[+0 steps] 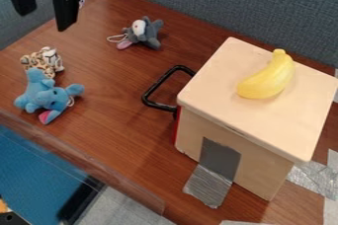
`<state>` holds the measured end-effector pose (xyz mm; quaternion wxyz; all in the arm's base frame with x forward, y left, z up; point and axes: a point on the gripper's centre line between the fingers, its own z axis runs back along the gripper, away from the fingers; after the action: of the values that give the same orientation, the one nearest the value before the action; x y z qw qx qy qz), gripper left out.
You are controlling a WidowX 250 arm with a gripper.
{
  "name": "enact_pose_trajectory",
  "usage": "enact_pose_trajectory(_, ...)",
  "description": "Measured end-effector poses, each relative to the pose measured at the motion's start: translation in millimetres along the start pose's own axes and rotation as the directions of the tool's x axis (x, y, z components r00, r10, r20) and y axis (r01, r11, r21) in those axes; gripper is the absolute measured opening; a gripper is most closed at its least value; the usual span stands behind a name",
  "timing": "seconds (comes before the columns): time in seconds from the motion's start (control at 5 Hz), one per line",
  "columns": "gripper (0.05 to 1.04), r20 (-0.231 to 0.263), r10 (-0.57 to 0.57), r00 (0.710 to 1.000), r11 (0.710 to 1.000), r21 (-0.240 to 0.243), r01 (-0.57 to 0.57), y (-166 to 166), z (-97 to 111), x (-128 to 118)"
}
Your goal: Move the tiger doll near the drawer
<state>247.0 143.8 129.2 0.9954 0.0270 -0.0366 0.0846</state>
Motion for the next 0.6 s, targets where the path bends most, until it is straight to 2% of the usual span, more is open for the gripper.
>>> enact_pose_trajectory(0.2,1.001,-0.016,0.113,0.993,0.993,0.021,-0.113,32.5,-17.5,4.5)
enact_pose_trajectory(0.4,1.001,-0.062,0.163,0.985,0.985,0.062,-0.16,46.3,-43.1,9.8)
enact_pose_trajectory(0.6,1.001,-0.083,0.179,0.98,0.98,0.104,-0.17,56.7,-60.9,17.8)
